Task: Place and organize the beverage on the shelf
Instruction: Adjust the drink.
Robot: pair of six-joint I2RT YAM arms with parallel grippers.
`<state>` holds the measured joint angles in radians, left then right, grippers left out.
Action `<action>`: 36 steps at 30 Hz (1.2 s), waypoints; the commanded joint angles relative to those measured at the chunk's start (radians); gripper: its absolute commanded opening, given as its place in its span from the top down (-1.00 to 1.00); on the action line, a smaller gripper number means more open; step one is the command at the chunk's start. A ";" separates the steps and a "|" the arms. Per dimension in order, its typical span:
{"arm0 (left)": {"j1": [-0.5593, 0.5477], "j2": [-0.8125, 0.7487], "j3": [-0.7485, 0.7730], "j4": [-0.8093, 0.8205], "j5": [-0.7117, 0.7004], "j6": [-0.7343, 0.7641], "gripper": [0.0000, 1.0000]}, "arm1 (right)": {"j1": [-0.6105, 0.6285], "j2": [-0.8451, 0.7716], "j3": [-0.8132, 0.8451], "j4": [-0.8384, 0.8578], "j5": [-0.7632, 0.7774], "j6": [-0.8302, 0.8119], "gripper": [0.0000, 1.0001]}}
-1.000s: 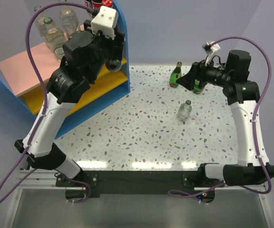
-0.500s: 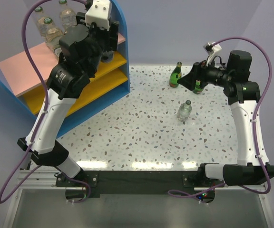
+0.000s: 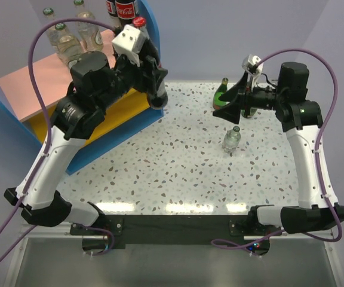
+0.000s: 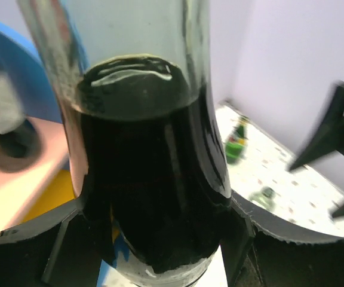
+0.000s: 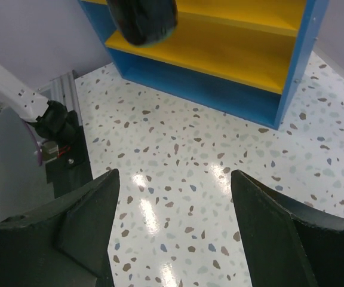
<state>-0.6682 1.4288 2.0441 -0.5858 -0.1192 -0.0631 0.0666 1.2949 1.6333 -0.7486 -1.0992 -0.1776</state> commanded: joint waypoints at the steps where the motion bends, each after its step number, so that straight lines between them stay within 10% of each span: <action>1: -0.001 -0.114 -0.057 0.274 0.301 -0.095 1.00 | 0.024 0.017 0.074 0.055 -0.024 0.017 -0.57; 14: -0.002 -0.237 -0.703 0.722 0.740 -0.280 1.00 | 0.165 0.007 0.091 0.161 -0.084 0.248 -0.54; 36: -0.108 -0.140 -0.713 0.793 0.754 -0.317 1.00 | 0.338 0.115 0.143 0.252 0.042 0.408 -0.47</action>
<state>-0.7692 1.3193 1.2423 -0.0441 0.6193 -0.3492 0.3882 1.4147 1.7309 -0.5434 -1.0725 0.2050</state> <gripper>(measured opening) 0.698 0.741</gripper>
